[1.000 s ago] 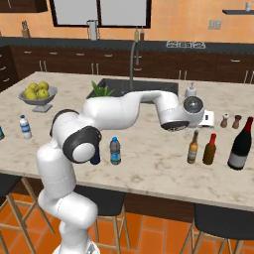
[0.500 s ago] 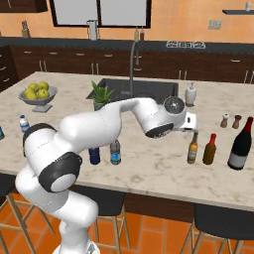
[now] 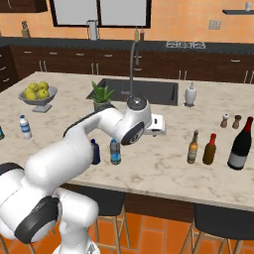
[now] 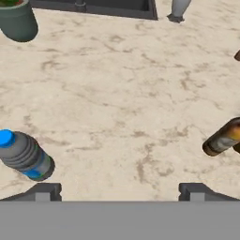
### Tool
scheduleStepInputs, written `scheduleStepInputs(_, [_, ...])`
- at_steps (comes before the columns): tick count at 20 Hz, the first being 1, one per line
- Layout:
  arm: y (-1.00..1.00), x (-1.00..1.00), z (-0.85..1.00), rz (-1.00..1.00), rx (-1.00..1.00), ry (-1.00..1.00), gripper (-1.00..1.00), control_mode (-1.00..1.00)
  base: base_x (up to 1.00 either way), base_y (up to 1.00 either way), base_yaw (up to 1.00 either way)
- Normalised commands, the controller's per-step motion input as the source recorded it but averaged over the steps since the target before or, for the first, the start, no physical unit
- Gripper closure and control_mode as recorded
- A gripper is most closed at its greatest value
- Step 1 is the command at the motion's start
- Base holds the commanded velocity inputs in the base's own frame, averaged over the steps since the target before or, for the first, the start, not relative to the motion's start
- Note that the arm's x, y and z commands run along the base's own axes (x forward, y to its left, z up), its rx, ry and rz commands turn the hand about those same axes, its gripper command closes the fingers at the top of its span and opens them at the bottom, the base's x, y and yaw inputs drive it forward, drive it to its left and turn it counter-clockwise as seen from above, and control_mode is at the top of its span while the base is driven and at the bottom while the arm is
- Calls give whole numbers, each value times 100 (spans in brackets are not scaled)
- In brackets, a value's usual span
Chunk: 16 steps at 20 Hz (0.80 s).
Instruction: Move the plastic bottles in the middle to the plastics group, and the glass bottles in the middle to the glass group.
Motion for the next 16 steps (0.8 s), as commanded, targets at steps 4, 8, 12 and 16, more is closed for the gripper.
scheduleStepInputs(4, [93,-19,1,9,-1,17,-100,-100,0,0,0])
scheduleStepInputs(8, [93,0,0,7,-6,27,-100,-100,0,0,0])
scheduleStepInputs(12, [42,2,6,0,0,16,-100,-100,0,0,0])
scheduleStepInputs(16, [0,22,2,-2,2,0,-100,-100,0,0,0])
